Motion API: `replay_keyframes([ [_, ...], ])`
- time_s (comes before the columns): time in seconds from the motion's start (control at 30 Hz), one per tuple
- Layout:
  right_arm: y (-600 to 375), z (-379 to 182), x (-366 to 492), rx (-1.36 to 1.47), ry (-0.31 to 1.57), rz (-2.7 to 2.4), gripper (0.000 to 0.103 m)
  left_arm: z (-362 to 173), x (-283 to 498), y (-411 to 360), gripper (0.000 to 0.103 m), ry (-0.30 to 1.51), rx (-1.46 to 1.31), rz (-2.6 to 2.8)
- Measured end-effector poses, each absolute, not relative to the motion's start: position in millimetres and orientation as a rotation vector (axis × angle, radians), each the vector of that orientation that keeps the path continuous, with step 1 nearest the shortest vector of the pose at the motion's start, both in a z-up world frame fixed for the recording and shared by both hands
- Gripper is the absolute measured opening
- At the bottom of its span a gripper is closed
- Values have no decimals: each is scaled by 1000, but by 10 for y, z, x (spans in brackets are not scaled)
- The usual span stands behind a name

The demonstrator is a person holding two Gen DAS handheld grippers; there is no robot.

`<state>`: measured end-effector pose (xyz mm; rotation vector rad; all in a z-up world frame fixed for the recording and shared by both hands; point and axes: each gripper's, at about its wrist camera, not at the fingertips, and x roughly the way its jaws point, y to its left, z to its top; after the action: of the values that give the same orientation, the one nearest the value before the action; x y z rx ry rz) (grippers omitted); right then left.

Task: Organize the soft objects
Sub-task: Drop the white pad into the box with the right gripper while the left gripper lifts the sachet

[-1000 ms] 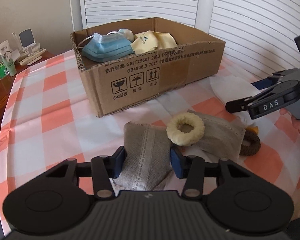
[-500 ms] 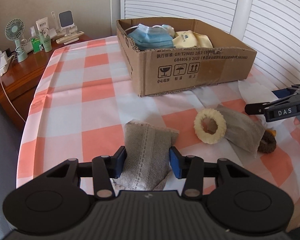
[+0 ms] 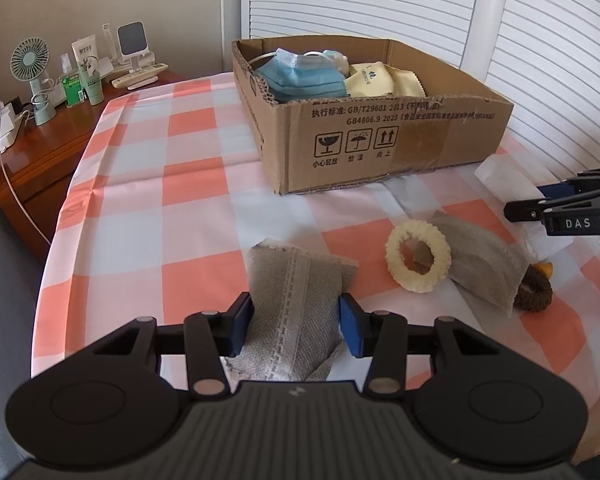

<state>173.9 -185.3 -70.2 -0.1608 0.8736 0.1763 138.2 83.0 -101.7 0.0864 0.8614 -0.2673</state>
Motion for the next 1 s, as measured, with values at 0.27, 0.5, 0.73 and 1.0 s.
replay_keyframes([
  [0.27, -1863, -621, 1684, -157, 885, 204, 40, -948, 1341, 840, 42, 848, 87, -301],
  [0.5, -1863, -432, 1600, -171, 850, 226, 40, -841, 1307, 838, 39, 830, 105, -313],
  [0.73, -1839, -200, 1530, -193, 804, 264, 40, -831, 1295, 823, 47, 830, 142, -318],
  [1.0, -1837, 9, 1642, -190, 772, 296, 40, -1023, 1358, 799, 60, 873, 158, -316],
])
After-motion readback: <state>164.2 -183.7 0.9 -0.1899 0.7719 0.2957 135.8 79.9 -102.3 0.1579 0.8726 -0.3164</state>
